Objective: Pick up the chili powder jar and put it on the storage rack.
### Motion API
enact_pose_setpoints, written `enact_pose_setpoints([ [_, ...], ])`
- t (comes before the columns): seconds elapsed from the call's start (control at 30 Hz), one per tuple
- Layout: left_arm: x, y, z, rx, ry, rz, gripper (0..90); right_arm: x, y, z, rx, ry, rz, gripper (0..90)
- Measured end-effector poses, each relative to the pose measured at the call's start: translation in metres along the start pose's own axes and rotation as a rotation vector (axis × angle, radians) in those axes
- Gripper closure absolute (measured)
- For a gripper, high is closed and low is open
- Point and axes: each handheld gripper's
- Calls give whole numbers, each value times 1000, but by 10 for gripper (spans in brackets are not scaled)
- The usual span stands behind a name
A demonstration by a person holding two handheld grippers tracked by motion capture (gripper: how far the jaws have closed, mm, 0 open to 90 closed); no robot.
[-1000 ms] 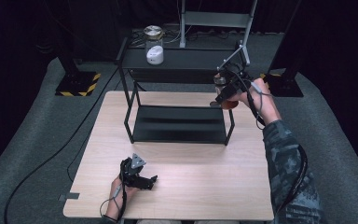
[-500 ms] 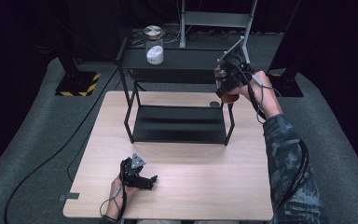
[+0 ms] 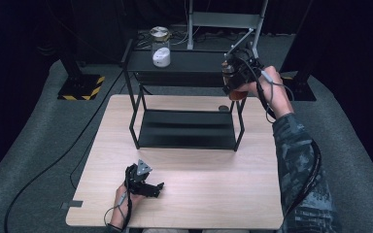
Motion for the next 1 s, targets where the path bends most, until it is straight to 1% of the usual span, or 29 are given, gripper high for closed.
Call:
enact_pose_setpoints([
  [0.23, 0, 0, 0, 0, 0, 0, 1, 0, -2, 9, -21, 20, -6, 307],
  [0.4, 0, 0, 0, 0, 0, 0, 0, 1, -1, 15, -47, 40, -15, 308],
  [0.73, 0, 0, 0, 0, 0, 0, 1, 6, -1, 21, -88, 81, -23, 307],
  [0.83, 0, 0, 0, 0, 0, 0, 1, 8, 0, 23, -108, 97, -28, 307],
  [0.9, 0, 0, 0, 0, 0, 0, 1, 8, 3, 24, -133, 104, -40, 307],
  [1.0, 0, 0, 0, 0, 0, 0, 0, 10, 4, 25, -157, 122, -50, 307],
])
Point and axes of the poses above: each handheld gripper's, and its own axes: z roughly backward along the jaws, y roughly out of its underside, x roughly to its left, and after that the axes turned 13 degrees about z, right-handed
